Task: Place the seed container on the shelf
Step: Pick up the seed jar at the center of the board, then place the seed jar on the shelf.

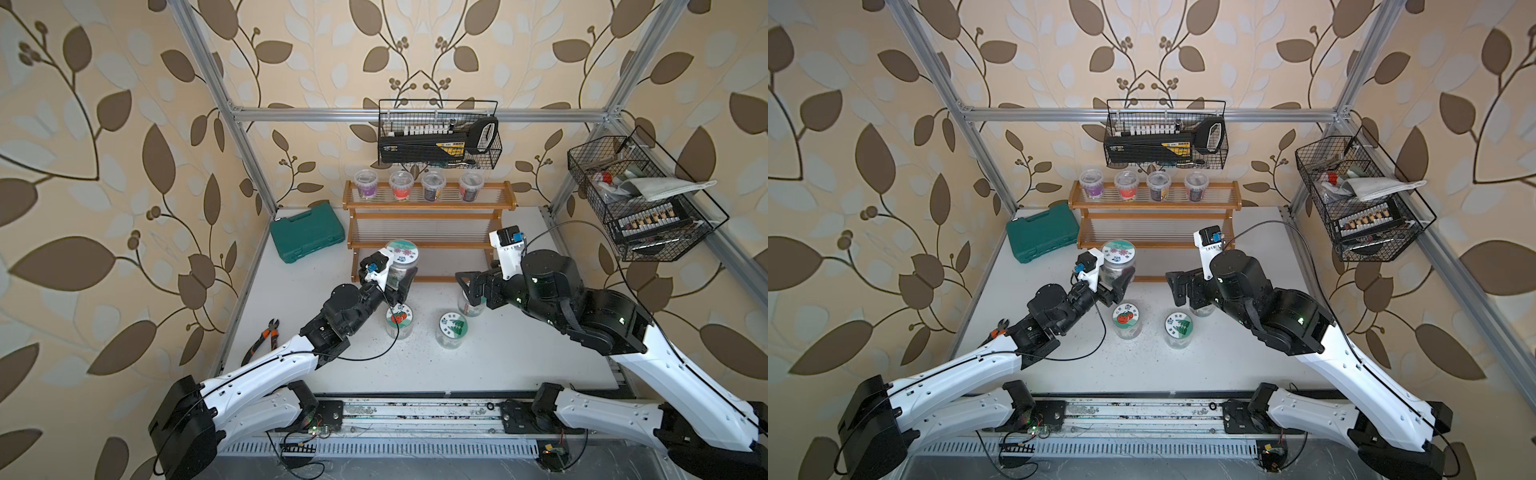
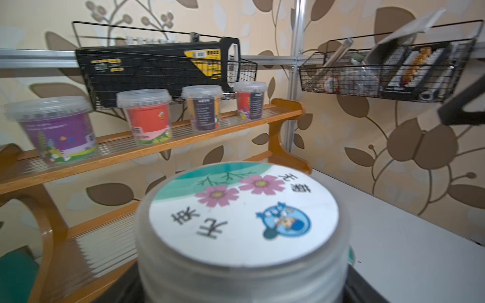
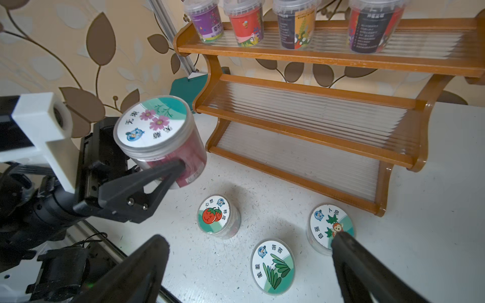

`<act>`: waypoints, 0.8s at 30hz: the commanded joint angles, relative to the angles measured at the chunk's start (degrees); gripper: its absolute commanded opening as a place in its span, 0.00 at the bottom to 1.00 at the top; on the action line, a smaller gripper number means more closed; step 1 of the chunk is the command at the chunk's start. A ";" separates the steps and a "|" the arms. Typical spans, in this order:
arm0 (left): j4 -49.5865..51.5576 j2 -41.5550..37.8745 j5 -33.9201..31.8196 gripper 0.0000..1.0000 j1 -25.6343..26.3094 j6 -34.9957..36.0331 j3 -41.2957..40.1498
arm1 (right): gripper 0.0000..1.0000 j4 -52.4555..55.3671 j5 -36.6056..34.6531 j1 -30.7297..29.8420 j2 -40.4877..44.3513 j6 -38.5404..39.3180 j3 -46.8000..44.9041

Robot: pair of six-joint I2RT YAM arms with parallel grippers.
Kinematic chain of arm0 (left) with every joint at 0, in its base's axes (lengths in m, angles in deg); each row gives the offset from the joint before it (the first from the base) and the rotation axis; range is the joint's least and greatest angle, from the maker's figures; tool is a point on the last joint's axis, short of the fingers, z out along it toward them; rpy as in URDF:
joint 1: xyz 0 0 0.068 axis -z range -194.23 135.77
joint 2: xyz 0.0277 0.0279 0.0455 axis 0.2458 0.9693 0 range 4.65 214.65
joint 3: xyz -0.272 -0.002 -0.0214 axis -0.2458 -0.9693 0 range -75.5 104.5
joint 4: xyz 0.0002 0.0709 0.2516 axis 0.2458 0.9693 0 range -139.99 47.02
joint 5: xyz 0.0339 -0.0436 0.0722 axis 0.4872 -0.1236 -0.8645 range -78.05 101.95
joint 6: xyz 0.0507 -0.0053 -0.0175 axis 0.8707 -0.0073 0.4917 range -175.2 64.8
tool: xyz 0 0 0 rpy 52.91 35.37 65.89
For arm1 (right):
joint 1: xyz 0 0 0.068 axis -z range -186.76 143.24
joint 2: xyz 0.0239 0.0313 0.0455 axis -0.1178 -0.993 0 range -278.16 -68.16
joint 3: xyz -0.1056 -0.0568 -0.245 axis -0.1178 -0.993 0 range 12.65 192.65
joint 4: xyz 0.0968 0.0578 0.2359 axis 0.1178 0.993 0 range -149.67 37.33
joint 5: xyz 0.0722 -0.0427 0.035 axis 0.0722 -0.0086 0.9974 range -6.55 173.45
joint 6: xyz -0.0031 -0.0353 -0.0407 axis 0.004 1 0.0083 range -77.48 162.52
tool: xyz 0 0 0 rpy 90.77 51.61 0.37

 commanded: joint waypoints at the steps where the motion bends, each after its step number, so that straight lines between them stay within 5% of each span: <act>1: -8.51 1.79 -3.64 0.67 -3.90 -2.42 0.68 | 0.99 -1.98 -1.89 1.29 0.98 0.26 -1.37; 10: -19.38 11.99 -5.09 0.67 -11.54 -5.13 1.29 | 0.99 -2.44 1.10 4.74 1.25 0.53 -3.30; 24: -21.96 23.48 -3.99 0.67 -17.90 -7.69 8.06 | 0.99 -3.55 6.72 10.47 1.86 0.93 -6.25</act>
